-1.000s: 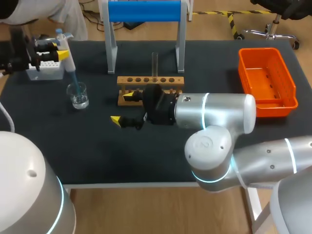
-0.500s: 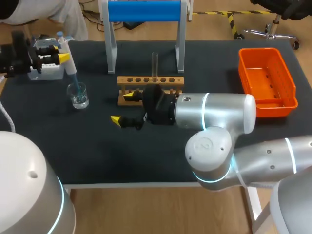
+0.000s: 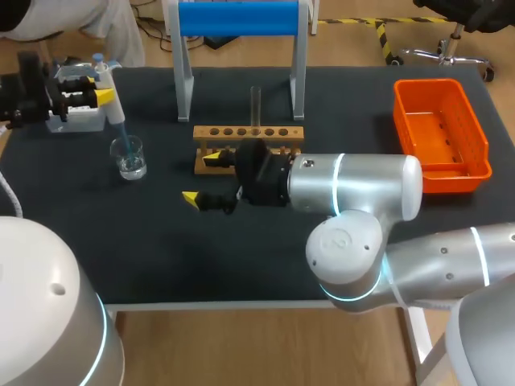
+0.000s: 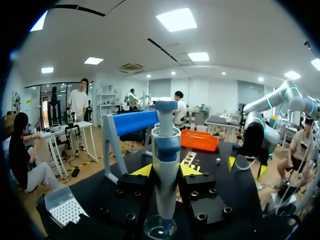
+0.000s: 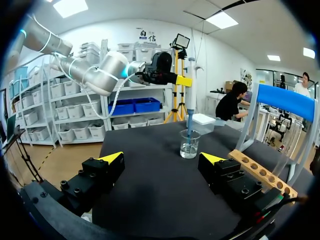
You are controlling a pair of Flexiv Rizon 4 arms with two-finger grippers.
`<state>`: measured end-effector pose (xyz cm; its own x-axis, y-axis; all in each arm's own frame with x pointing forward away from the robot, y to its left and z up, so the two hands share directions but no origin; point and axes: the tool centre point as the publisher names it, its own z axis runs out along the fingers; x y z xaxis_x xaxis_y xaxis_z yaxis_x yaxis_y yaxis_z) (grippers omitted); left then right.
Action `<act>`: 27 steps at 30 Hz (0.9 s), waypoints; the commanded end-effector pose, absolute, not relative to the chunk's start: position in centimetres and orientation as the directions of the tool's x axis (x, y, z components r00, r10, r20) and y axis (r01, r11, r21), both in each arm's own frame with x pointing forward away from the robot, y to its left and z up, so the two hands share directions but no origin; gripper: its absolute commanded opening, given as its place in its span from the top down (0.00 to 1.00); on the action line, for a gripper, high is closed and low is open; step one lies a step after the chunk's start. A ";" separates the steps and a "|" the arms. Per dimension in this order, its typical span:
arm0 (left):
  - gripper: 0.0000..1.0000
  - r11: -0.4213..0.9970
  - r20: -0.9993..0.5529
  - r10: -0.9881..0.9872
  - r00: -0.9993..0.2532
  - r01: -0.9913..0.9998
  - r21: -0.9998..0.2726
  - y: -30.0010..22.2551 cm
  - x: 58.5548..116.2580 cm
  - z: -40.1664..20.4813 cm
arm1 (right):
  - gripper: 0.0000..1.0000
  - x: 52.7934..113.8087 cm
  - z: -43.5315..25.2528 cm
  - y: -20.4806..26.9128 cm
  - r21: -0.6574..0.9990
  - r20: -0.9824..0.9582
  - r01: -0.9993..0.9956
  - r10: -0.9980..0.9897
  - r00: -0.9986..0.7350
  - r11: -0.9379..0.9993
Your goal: Invert the test tube, pick up the pipette, mount the tip to pipette, aspirate from beaker and dispense into the tube, eject the tip, return the pipette, and cap with the stopper.
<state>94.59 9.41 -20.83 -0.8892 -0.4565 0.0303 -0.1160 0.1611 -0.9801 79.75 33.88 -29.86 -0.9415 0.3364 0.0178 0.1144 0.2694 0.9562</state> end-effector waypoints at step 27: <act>1.00 0.220 -0.014 -0.468 -0.884 -0.100 -0.970 9.5 94.8 -20.7 | 0.00 79.8 -29.8 33.7 0.956 0.020 0.115 0.332 -0.943 0.269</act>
